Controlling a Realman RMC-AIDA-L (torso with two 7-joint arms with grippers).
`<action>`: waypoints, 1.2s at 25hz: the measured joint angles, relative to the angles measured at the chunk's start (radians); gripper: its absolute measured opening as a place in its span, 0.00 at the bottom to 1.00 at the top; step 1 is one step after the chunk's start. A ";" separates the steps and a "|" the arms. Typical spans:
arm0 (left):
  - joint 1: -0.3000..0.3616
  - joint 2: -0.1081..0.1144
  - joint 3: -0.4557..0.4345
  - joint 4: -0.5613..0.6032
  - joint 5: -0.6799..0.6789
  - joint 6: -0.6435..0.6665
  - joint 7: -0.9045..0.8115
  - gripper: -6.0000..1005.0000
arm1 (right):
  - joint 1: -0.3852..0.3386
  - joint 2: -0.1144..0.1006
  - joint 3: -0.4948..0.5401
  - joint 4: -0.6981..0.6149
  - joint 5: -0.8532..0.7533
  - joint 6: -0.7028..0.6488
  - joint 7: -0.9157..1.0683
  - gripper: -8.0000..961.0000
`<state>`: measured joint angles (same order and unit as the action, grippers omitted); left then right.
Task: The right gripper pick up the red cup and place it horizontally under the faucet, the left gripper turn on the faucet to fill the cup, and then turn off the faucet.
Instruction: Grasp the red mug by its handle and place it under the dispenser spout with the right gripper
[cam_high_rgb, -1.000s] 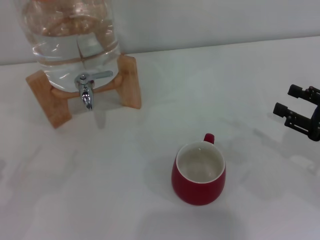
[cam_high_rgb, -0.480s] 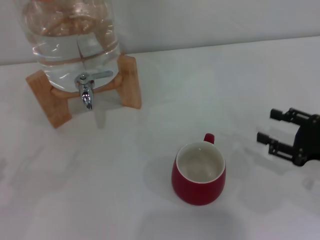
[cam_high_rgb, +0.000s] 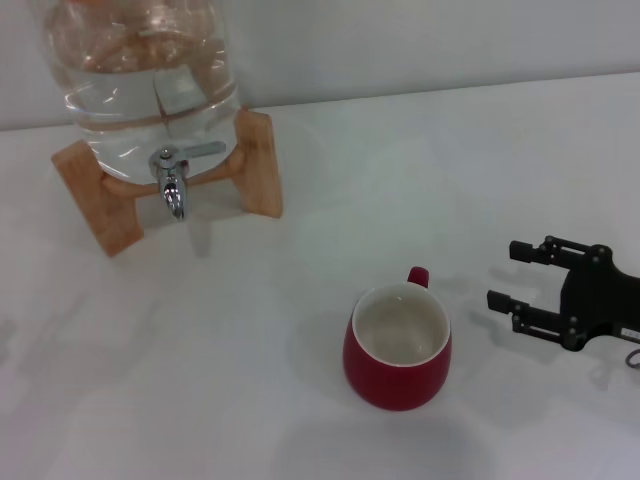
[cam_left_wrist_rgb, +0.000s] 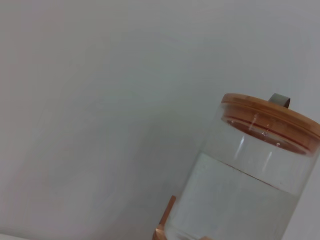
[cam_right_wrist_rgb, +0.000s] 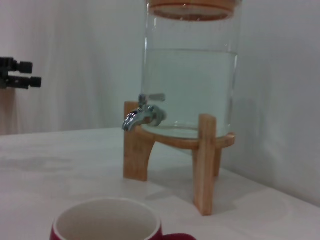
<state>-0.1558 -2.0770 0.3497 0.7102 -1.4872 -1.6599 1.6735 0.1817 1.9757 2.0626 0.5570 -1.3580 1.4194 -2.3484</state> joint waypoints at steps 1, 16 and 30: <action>-0.001 0.000 0.000 -0.002 0.000 0.000 0.001 0.80 | 0.002 0.002 0.000 0.000 -0.003 -0.003 -0.002 0.69; -0.001 0.000 0.000 -0.003 0.001 -0.001 0.004 0.80 | 0.047 0.023 -0.001 -0.056 -0.019 -0.066 -0.086 0.69; -0.002 -0.001 0.003 -0.003 0.001 -0.003 0.002 0.80 | 0.084 0.026 0.002 -0.107 -0.001 -0.075 -0.117 0.69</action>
<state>-0.1580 -2.0784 0.3524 0.7071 -1.4863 -1.6628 1.6755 0.2654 2.0012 2.0648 0.4496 -1.3593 1.3443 -2.4650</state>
